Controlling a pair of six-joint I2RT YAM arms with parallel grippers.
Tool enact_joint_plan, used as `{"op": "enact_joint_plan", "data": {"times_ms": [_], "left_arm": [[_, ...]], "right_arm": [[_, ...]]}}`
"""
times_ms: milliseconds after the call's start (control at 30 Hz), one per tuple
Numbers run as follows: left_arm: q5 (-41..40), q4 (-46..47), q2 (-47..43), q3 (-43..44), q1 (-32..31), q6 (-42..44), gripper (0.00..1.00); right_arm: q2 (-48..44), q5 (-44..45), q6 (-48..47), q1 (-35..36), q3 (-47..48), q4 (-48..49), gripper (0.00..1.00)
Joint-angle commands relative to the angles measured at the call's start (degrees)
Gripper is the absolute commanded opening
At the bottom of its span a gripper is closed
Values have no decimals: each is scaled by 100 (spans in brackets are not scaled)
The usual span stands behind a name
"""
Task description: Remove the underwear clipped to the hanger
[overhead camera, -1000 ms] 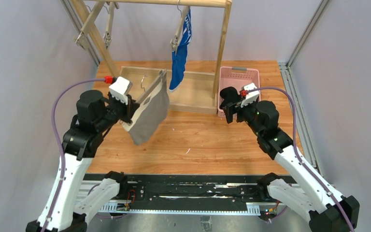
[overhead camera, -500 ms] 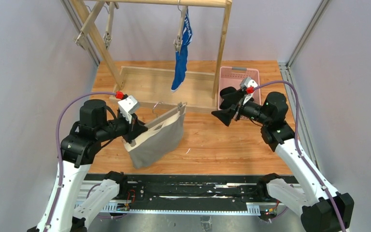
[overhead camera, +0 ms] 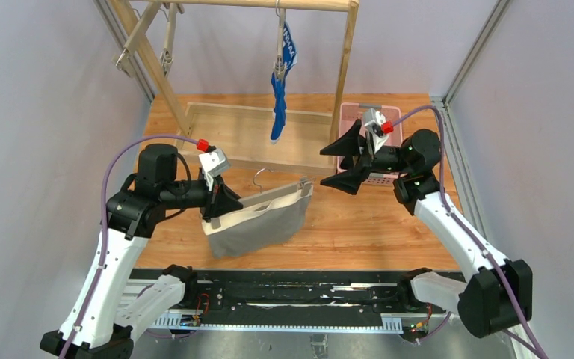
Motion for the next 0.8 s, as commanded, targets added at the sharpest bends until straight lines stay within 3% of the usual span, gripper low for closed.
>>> {"op": "enact_joint_plan", "data": {"times_ms": [0, 167, 367, 500, 667, 767], "left_arm": [[428, 95, 111, 354, -72, 152, 0], [328, 91, 238, 451, -78, 182, 0], [192, 91, 292, 509, -81, 201, 0], [-14, 219, 273, 473, -81, 115, 0], [-137, 300, 229, 500, -81, 57, 0], [-229, 341, 195, 550, -80, 29, 0]], "right_arm": [[492, -265, 736, 159, 306, 914, 90], [991, -181, 1263, 304, 319, 1465, 89], [1639, -77, 3000, 351, 37, 3916, 83], [2302, -105, 4243, 372, 202, 5237, 73], [2383, -54, 3771, 463, 73, 5015, 75], [2036, 90, 2830, 461, -96, 3858, 76]]}}
